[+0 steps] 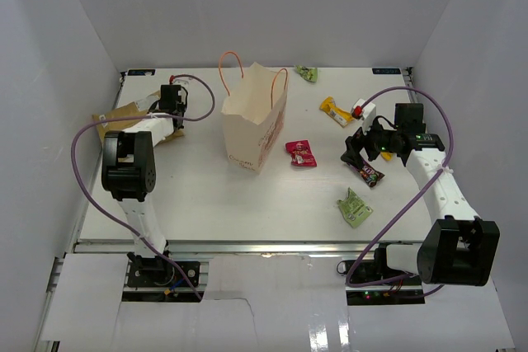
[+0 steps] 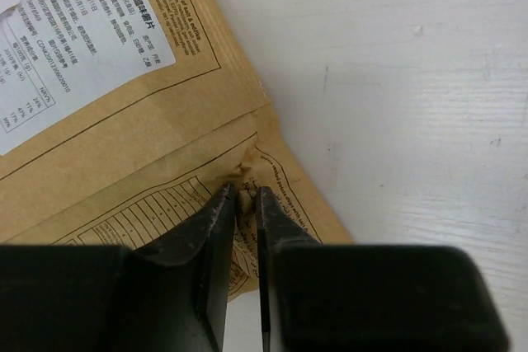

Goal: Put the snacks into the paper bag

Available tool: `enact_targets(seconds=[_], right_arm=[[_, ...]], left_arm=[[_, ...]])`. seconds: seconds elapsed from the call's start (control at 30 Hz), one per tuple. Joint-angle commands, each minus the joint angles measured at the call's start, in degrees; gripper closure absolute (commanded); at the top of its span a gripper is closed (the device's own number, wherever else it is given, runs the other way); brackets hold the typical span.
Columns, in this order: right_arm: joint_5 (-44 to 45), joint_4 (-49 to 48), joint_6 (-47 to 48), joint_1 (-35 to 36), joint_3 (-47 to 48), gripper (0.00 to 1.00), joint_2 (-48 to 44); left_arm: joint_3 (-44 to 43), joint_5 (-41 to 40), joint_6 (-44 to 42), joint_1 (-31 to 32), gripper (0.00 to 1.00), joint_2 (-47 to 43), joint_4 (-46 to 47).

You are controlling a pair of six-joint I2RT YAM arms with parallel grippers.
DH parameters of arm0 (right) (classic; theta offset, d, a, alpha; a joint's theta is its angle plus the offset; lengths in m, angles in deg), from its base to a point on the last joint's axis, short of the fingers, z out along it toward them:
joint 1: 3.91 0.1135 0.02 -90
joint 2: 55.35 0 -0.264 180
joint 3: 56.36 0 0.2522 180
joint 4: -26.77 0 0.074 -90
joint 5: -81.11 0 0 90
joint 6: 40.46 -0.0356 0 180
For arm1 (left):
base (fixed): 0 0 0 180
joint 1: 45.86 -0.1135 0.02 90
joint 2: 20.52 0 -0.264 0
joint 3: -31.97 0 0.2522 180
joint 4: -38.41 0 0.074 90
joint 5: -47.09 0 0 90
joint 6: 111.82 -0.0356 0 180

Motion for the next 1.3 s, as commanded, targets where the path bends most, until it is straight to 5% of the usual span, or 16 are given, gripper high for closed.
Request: enact_targets(seconds=[0.0, 0.3, 0.7, 1.03, 1.27], right_arm=[[-1.48, 0.04, -0.51, -0.19, 2.18, 0.10, 0.15], [-0.95, 0.04, -0.42, -0.19, 1.92, 0.10, -0.55], [-1.04, 0.13, -0.51, -0.19, 2.53, 0.10, -0.47], [-2.01, 0.40, -0.86, -0.19, 3.32, 0.10, -0.55], [-1.92, 0.39, -0.95, -0.19, 3.23, 0.10, -0.91]], left_arm=[[2.44, 0.32, 0.19, -0.24, 0.76, -2.86, -0.04], [5.07, 6.38, 0.89, -0.24, 1.00, -11.28, -0.47], [8.24, 12.10, 10.02, -0.59, 1.00, -24.65, -4.16], [6.31, 25.11, 19.08, -2.87, 1.00, -31.42, -7.33], [5.52, 33.18, 25.06, -9.37, 1.00, -36.08, -6.63]])
